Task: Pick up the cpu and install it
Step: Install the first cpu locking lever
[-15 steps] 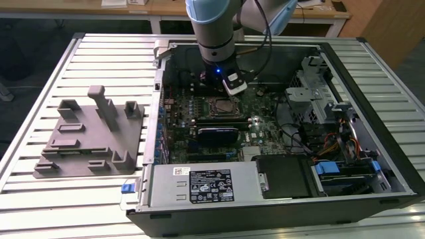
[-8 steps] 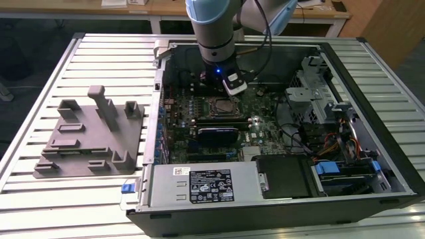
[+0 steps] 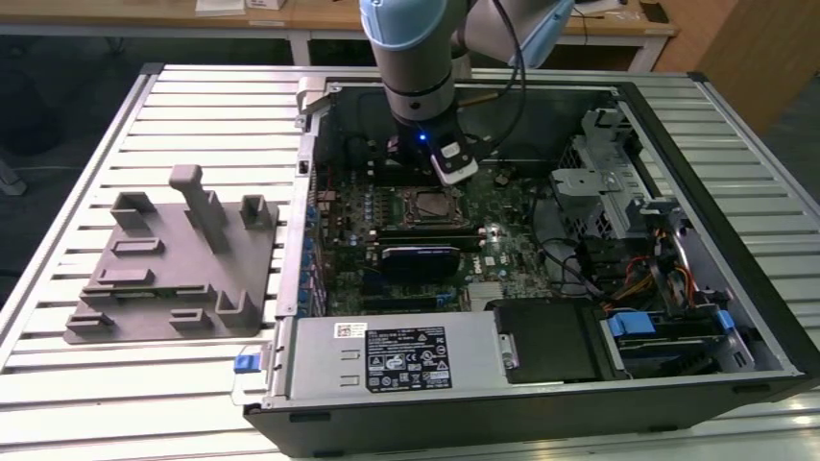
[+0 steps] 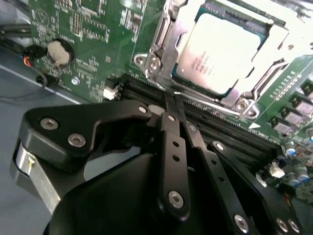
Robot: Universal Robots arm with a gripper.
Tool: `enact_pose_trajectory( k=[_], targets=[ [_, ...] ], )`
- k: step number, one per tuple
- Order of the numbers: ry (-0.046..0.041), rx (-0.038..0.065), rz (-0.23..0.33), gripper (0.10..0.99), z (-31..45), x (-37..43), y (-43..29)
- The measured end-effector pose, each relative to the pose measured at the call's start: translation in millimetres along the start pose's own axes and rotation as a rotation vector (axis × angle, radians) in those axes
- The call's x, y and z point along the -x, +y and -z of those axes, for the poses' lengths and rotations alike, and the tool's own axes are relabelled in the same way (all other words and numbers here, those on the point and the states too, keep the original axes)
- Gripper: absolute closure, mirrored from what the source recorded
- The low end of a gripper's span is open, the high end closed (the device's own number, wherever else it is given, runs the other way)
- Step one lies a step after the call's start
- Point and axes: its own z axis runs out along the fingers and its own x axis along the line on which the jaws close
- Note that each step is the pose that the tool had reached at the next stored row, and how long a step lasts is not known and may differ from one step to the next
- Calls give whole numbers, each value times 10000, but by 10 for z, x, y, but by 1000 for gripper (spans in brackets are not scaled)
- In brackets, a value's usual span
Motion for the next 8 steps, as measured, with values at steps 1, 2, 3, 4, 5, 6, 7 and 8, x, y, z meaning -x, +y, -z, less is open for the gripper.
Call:
enact_pose_trajectory(
  k=[1, 2, 3, 4, 5, 6, 7, 8],
  targets=[
    [1, 10, -3, 980, 0, 0, 0],
    [2, 11, -4, 980, 0, 1, -1],
    [2, 12, -4, 980, 0, 1, -1],
    [2, 12, -3, 980, 1, 2, -3],
    [2, 11, -3, 980, 1, 2, -4],
    [2, 10, -3, 980, 2, 3, -5],
    [2, 11, -3, 980, 5, 3, -6],
    [3, 10, -3, 980, 7, 5, -8]
  ],
)
